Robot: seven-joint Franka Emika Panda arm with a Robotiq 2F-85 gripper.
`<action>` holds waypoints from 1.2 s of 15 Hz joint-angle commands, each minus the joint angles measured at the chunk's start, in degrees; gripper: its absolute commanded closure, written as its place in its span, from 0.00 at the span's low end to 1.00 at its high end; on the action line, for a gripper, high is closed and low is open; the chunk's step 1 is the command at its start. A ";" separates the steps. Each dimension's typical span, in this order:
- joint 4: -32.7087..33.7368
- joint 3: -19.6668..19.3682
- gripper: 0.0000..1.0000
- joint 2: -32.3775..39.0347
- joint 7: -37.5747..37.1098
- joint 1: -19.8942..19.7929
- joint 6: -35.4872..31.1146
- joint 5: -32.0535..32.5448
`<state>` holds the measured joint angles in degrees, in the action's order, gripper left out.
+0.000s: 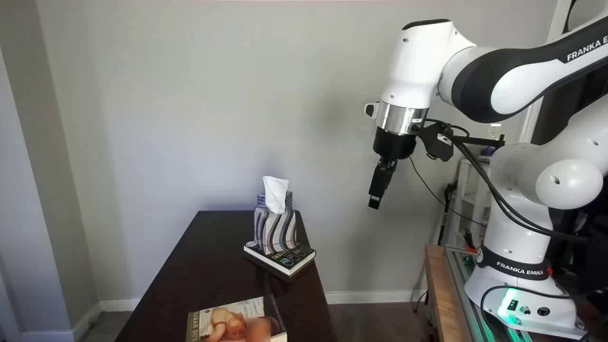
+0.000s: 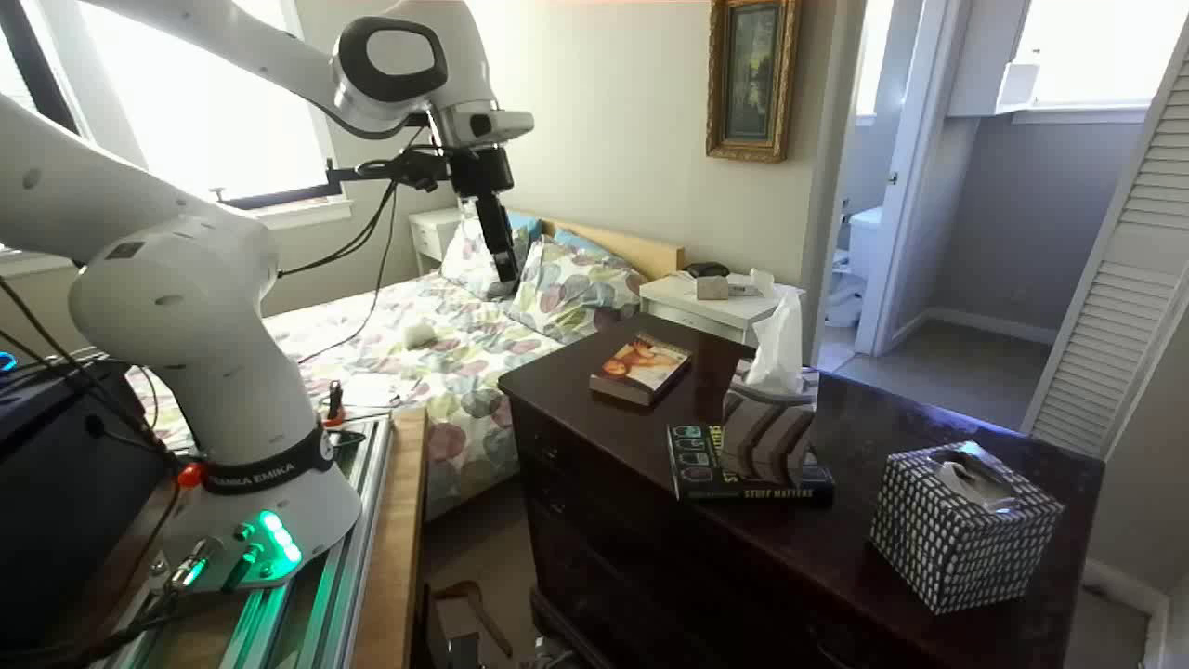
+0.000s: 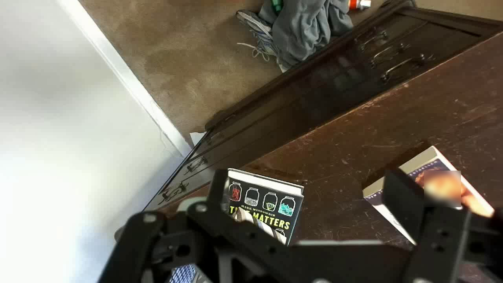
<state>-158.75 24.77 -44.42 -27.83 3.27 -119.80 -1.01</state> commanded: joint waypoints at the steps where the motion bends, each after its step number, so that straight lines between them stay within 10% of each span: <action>1: 0.07 -1.18 0.00 0.40 -0.82 1.18 0.11 1.06; 9: 0.09 0.53 0.00 5.15 -6.51 -5.65 -4.23 7.85; 18: 0.83 -6.13 0.00 21.58 -6.97 -14.14 -29.28 14.46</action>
<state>-158.81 21.02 -29.20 -34.21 -9.17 -142.27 10.65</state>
